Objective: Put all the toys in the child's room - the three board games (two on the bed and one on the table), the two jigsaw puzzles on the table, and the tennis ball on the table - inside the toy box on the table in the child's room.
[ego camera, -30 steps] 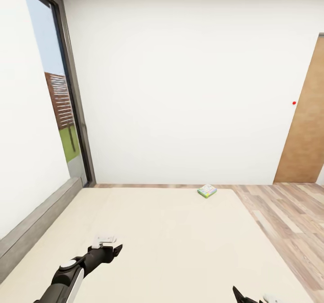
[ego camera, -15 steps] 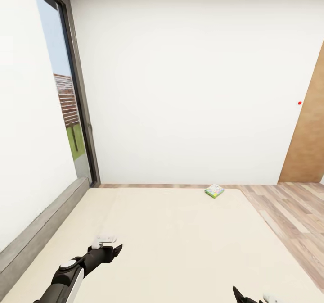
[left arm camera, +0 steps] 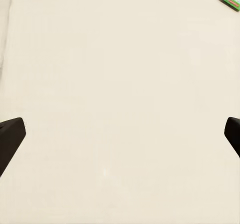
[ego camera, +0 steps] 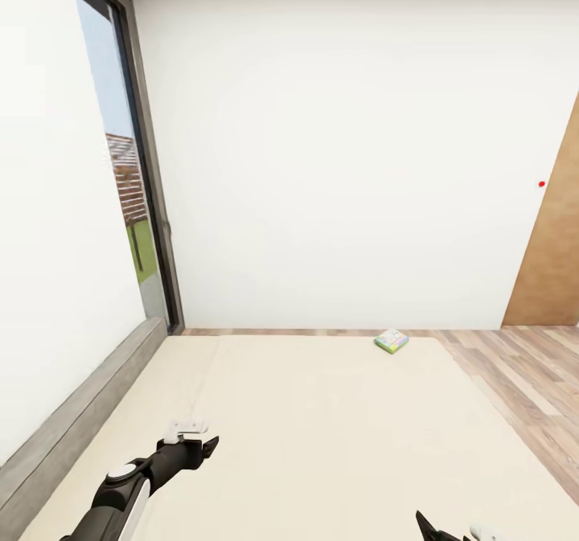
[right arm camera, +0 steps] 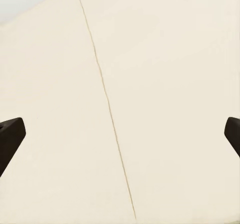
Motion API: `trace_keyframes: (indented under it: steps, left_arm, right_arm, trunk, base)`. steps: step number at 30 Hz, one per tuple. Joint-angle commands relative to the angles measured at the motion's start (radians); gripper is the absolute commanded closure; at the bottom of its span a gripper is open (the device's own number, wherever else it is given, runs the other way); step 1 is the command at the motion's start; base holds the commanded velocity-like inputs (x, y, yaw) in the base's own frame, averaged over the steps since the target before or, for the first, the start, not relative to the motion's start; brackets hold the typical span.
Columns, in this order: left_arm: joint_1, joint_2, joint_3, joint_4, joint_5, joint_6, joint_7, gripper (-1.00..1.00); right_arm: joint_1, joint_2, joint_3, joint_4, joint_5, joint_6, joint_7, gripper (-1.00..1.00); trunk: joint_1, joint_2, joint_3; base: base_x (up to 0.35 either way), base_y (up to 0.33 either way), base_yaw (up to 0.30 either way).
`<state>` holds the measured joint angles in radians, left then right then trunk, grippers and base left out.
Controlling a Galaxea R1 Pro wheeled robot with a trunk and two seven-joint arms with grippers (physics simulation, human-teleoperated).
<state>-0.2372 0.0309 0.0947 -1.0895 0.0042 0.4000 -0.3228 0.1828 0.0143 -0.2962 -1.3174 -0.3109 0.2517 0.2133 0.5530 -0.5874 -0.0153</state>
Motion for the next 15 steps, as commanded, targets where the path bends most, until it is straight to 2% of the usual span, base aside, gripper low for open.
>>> trace_keyframes:
  steps: [1,9,15]
  left_arm:
    - [-0.001,0.000,0.002,-0.001,0.000,0.007,-0.005,-1.00]
    - [-0.001,0.000,0.002,-0.002,0.000,0.007,-0.005,-1.00]
    - [-0.001,0.000,0.002,-0.003,0.000,0.008,-0.005,-1.00]
  right_arm:
    - [0.000,0.001,-0.003,-0.002,-0.008,0.008,0.005,-1.00]
    - [0.000,0.001,-0.003,-0.002,-0.008,0.008,0.005,-1.00]
    - [0.000,0.001,-0.003,-0.002,-0.008,0.008,0.005,-1.00]
  trunk:
    - [0.000,-0.002,-0.002]
    - [0.000,-0.002,-0.002]
    - [0.000,-0.002,-0.002]
  base:
    - [0.000,0.025,0.000]
    - [0.000,0.013,0.000]
    - [0.000,0.098,0.000]
